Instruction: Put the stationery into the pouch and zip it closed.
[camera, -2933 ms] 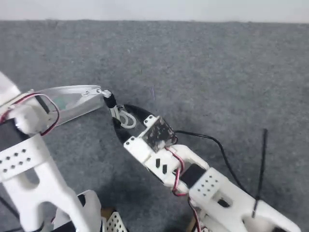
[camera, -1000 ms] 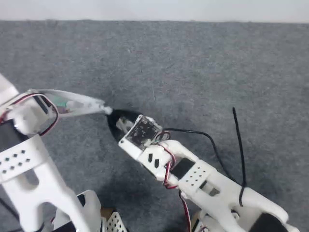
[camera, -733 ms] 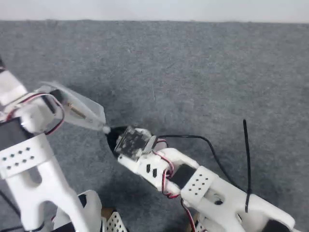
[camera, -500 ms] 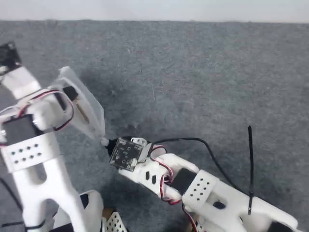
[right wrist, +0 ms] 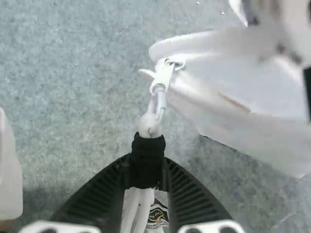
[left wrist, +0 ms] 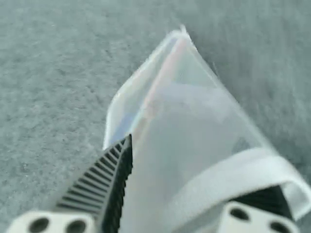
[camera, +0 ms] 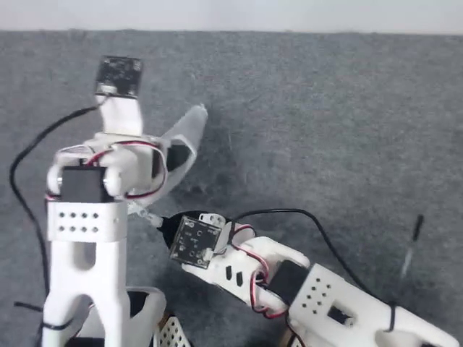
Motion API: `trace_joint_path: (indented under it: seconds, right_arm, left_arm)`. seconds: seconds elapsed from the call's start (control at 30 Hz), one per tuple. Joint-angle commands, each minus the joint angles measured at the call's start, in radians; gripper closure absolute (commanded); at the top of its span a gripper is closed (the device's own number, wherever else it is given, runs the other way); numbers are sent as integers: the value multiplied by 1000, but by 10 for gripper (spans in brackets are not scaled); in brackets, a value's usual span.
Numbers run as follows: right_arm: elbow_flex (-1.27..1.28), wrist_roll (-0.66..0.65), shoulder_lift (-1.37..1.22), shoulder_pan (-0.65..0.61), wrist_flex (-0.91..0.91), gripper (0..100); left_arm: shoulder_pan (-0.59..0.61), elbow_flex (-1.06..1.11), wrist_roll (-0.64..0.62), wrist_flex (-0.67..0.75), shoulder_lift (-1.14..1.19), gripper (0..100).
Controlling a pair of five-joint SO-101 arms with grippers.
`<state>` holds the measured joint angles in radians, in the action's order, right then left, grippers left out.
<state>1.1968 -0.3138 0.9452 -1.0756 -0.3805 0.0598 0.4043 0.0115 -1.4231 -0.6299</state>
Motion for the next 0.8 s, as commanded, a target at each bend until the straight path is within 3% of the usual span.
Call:
trace_joint_path:
  seconds: [0.0, 0.33, 0.77]
  right_arm:
    - [-8, -12, 91, -2, -30, 993]
    - [-9, -11, 134, 91, -36, 993]
    - [-14, -9, 134, 107, -36, 993]
  left_arm:
    - [-35, -19, 41, -38, -8, 694]
    - [-37, -68, 46, -126, -9, 694]
    - [-40, -300, 48, -333, -9, 694]
